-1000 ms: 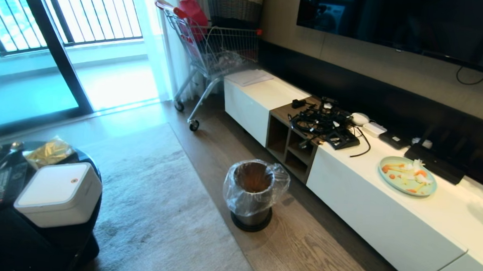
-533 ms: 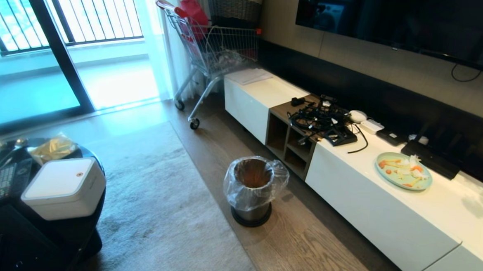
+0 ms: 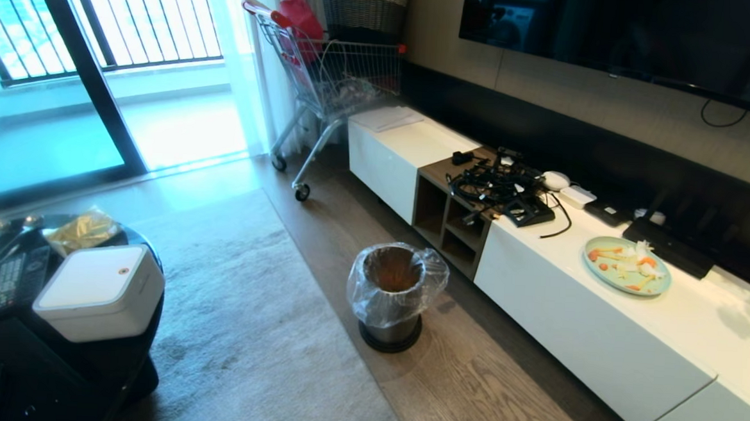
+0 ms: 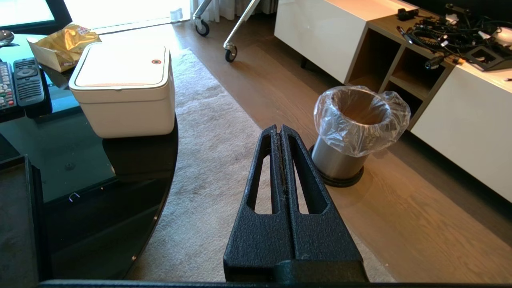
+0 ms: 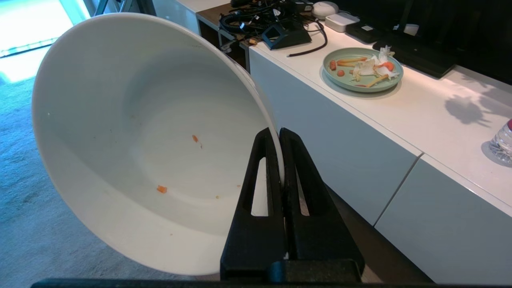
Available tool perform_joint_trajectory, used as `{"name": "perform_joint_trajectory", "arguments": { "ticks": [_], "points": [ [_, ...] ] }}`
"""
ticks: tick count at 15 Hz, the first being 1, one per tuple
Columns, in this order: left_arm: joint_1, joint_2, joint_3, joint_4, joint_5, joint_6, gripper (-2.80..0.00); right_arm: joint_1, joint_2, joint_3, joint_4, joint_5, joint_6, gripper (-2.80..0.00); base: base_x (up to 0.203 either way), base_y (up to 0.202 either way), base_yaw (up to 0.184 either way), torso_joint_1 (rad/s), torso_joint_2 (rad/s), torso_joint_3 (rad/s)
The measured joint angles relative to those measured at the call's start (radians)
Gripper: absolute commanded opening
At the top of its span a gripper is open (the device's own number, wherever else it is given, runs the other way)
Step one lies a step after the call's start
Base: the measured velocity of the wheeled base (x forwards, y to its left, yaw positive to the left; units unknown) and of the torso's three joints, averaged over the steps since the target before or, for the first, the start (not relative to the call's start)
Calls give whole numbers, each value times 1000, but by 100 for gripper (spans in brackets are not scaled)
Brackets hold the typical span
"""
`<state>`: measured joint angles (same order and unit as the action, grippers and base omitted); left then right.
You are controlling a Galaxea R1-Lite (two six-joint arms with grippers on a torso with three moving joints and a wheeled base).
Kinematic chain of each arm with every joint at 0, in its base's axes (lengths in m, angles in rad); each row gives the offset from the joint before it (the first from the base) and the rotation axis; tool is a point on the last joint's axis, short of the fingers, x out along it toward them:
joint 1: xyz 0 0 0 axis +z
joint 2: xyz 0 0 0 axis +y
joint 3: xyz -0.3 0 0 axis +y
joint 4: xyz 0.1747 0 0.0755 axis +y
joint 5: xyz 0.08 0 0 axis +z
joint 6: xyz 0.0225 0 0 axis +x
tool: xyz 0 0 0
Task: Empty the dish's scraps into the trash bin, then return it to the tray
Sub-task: Put the bowl back to the table
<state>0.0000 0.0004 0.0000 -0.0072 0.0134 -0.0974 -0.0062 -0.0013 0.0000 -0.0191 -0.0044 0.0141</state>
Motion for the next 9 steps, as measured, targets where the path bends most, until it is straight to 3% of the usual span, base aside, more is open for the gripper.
{"name": "perform_joint_trajectory", "arguments": {
  "ticks": [9],
  "points": [
    [0,0,0,0,0,0,-280,0,0,0,0,0,2,-280,0,0,0,0,0,0]
  ]
}}
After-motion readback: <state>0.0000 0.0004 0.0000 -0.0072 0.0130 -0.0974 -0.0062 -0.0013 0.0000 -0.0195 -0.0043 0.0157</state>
